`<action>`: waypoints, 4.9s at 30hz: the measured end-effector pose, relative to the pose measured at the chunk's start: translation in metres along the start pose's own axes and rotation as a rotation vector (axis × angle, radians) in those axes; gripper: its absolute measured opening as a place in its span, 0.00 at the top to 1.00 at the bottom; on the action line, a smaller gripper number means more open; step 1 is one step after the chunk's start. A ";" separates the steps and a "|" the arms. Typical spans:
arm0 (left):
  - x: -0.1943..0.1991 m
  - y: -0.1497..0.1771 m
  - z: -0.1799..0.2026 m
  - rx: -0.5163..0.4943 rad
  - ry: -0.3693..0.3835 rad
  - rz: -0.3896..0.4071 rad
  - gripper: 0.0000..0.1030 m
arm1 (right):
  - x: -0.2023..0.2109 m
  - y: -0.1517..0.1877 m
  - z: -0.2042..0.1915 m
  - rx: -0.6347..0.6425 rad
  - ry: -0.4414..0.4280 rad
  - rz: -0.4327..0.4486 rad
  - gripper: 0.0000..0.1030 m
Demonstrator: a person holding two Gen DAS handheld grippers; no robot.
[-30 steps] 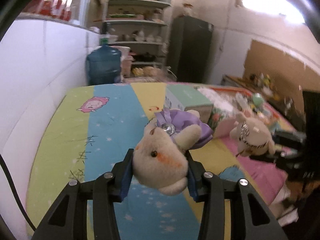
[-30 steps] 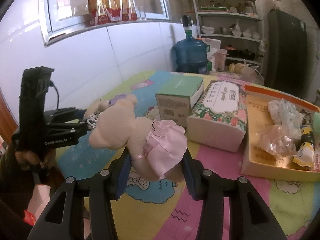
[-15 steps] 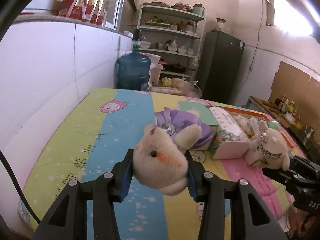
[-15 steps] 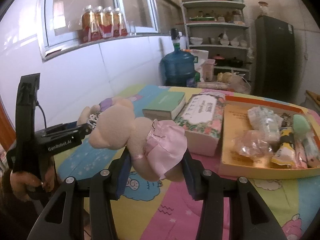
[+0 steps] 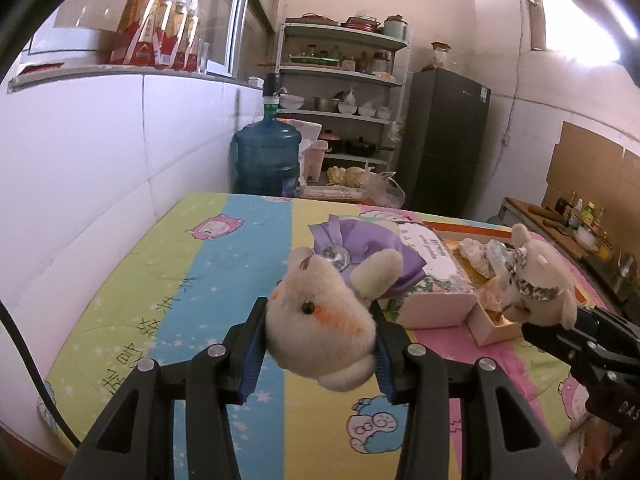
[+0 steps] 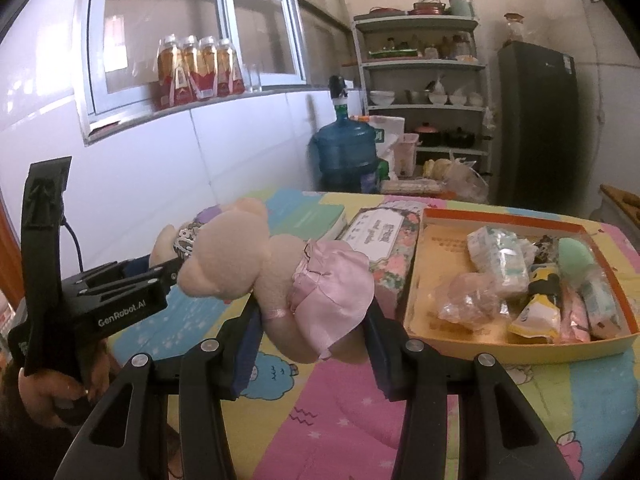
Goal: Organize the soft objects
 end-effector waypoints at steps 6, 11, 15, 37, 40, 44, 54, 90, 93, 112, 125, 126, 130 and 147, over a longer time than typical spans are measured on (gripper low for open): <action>0.001 -0.009 0.027 -0.023 0.043 0.019 0.55 | 0.012 -0.007 0.017 -0.008 0.039 0.036 0.52; -0.006 -0.016 0.058 -0.048 0.104 0.026 0.55 | 0.025 -0.010 0.044 -0.025 0.101 0.062 0.52; -0.013 -0.019 0.086 -0.067 0.151 0.027 0.55 | 0.034 -0.012 0.068 -0.041 0.147 0.076 0.52; -0.072 -0.008 0.209 -0.099 0.315 -0.049 0.55 | 0.054 0.003 0.201 -0.096 0.429 0.040 0.52; -0.082 -0.004 0.220 -0.107 0.331 -0.067 0.55 | 0.051 0.007 0.218 -0.105 0.448 0.020 0.52; -0.098 0.003 0.232 -0.120 0.340 -0.098 0.55 | 0.042 0.012 0.235 -0.103 0.454 -0.012 0.52; -0.126 0.014 0.248 -0.171 0.303 -0.122 0.55 | 0.009 0.014 0.258 -0.063 0.471 -0.074 0.52; -0.113 0.001 0.235 -0.132 0.300 -0.081 0.27 | 0.006 0.004 0.257 -0.064 0.457 -0.056 0.27; -0.107 -0.001 0.230 -0.125 0.287 -0.074 0.27 | 0.010 0.002 0.252 -0.064 0.453 -0.047 0.27; -0.067 -0.009 0.200 -0.072 0.289 -0.035 0.27 | 0.037 -0.010 0.211 -0.102 0.436 0.019 0.27; -0.011 -0.014 0.158 -0.111 0.082 0.075 0.27 | 0.060 -0.015 0.148 -0.065 0.414 0.121 0.27; -0.006 -0.014 0.154 -0.108 0.082 0.080 0.27 | 0.062 -0.015 0.140 -0.059 0.410 0.124 0.27; 0.012 -0.013 0.138 -0.091 0.058 0.099 0.27 | 0.067 -0.014 0.116 -0.046 0.405 0.143 0.27; 0.092 0.014 0.083 -0.065 -0.016 0.147 0.27 | 0.105 0.012 0.026 -0.055 0.377 0.191 0.27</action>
Point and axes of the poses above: each gripper's, at about its wrist camera, not at the fingertips, and x roughly against the way its jaws point, z to its right, y to its underside, the point moved 4 cm from there along -x, roughly the way its jaws point, and after that the axes turned 10 degrees about z, right-handed, at the moved point
